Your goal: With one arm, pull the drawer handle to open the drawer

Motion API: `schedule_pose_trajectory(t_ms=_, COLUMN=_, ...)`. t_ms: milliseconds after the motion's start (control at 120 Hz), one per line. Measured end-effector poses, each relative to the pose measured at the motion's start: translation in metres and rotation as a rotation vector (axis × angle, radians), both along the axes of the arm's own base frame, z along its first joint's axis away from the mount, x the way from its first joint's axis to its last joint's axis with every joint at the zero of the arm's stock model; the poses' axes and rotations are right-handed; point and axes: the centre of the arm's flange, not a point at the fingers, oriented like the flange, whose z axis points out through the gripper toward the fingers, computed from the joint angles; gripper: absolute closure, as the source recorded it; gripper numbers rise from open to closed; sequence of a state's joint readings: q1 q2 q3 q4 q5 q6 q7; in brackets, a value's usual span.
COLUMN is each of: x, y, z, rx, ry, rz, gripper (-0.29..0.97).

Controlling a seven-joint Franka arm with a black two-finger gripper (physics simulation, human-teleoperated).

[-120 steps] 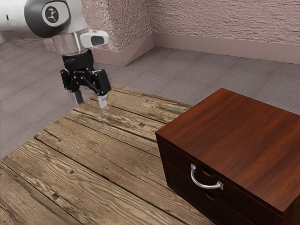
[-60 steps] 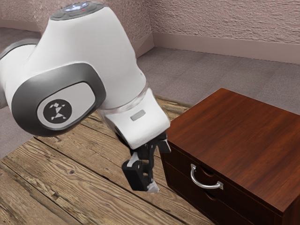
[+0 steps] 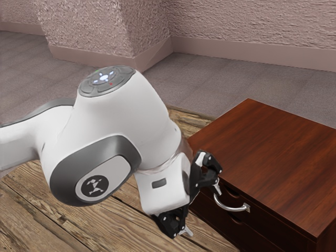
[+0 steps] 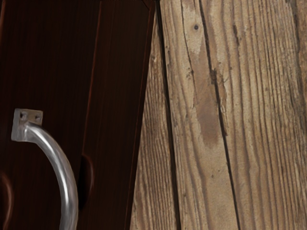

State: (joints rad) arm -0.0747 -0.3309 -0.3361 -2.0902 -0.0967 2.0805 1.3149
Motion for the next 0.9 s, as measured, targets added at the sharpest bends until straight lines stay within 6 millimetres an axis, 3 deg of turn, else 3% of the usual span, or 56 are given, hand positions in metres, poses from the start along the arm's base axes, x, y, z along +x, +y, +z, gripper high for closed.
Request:
schedule_pose_trajectory(t_ms=475, x=0.01, y=0.001, z=-0.005, rx=0.02, ry=-0.074, rz=-0.141, gripper=0.0)
schedule_pose_trajectory(t_ms=675, x=0.002, y=0.008, z=-0.013, rx=0.037, ry=-0.072, rz=-0.151, gripper=0.0)
schedule_pose_trajectory(t_ms=900, x=-0.001, y=0.002, z=-0.018, rx=0.035, ry=-0.069, rz=-0.162, gripper=0.0)
